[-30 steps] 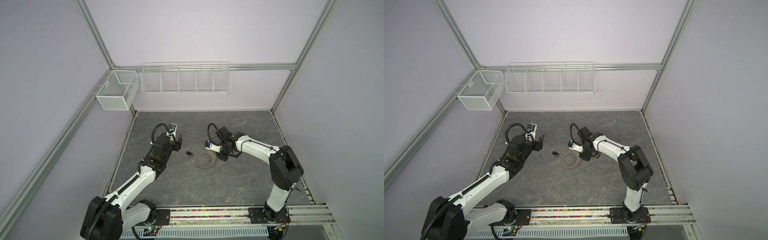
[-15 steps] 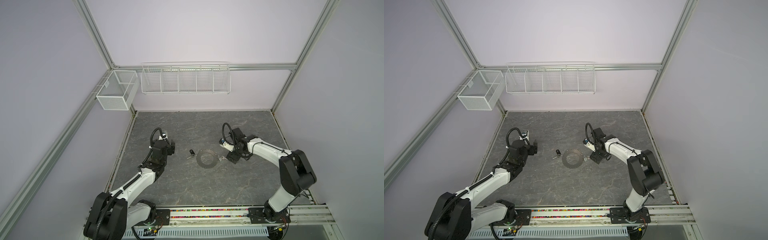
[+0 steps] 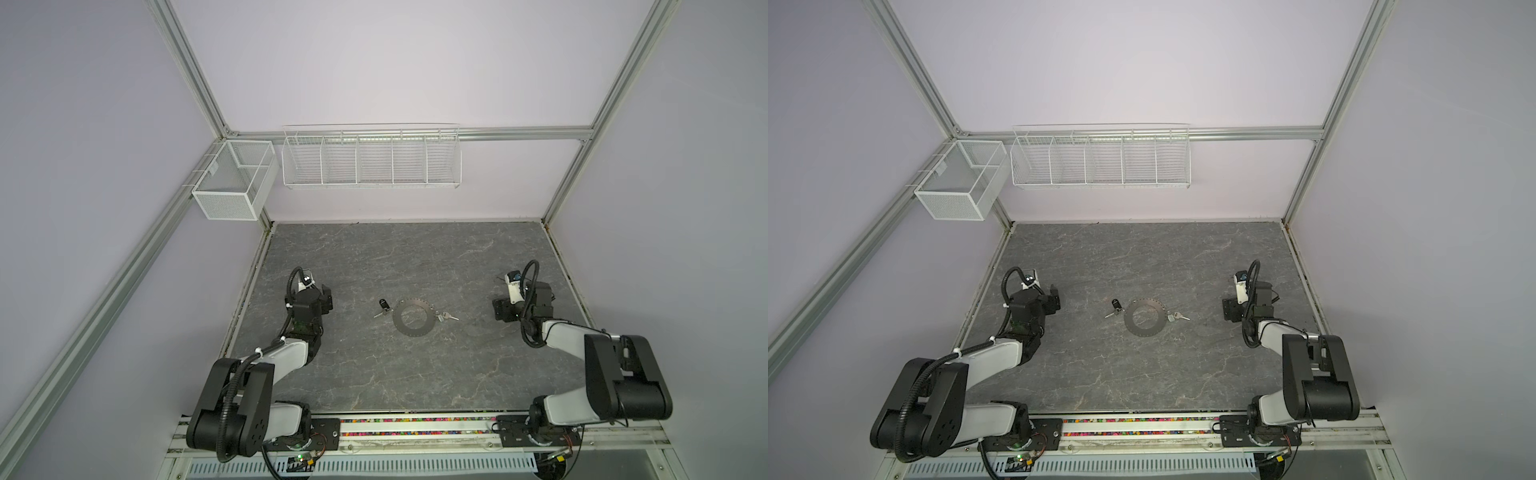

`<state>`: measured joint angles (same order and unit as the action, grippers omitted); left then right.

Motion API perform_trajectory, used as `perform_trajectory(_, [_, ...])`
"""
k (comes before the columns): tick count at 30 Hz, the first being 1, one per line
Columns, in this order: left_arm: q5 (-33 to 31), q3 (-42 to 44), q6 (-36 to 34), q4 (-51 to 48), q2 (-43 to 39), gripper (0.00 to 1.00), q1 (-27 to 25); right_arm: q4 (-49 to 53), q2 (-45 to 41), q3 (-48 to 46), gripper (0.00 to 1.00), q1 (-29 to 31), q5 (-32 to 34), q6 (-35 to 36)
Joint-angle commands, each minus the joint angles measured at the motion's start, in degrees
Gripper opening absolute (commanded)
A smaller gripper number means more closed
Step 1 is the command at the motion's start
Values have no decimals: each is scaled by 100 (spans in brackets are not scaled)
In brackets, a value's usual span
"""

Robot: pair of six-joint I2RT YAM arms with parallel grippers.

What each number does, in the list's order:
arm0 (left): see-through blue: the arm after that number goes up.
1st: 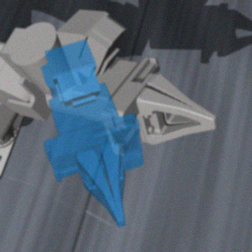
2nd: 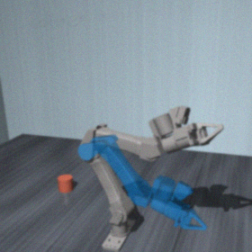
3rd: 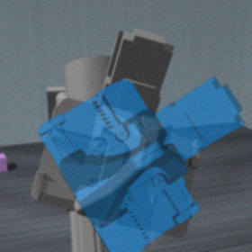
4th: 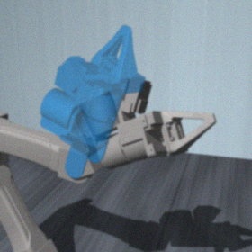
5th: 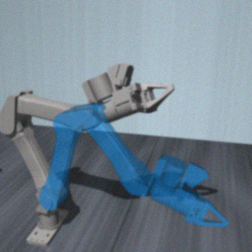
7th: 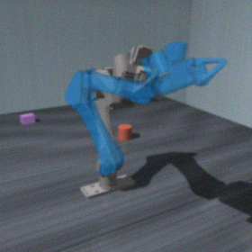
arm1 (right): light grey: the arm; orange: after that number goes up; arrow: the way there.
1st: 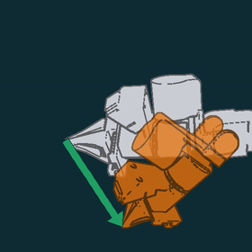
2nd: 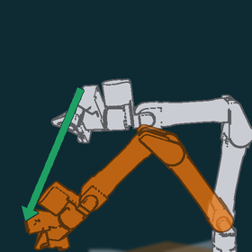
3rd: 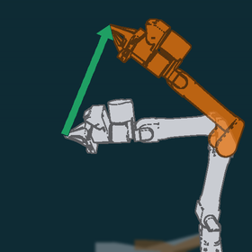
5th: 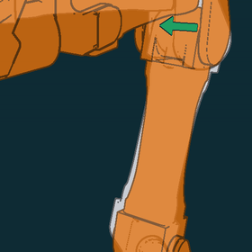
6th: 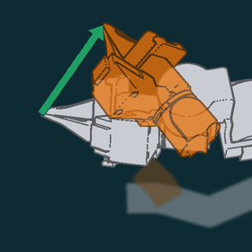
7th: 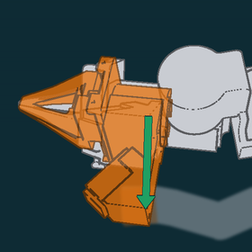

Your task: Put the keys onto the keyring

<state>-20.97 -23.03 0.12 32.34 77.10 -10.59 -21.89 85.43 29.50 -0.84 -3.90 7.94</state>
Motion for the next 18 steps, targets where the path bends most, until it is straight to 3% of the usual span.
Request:
perform_trajectory(1, [482, -215, -118, 276, 101, 85, 162, -1172, 127, 130, 89, -310, -838, -437])
perform_trajectory(3, [661, -64, -437, 751, 179, 85, 179, -1394, 107, -6, 88, -435, -1101, -498])
perform_trajectory(8, [1387, 277, -56, 2451, 1160, 86, 800, -1479, 90, -54, 88, -403, -1073, -454])
perform_trajectory(11, [1181, 306, 184, 2317, 1094, 87, 901, -1658, 46, -175, 88, -364, -879, -461])
perform_trajectory(12, [990, 261, 217, 2380, 1173, 99, 901, -1776, 28, -243, 88, -330, -746, -475])
perform_trajectory(18, [972, 268, 192, 2274, 1115, 98, 892, -3282, 347, -875, 88, -170, -164, -526])
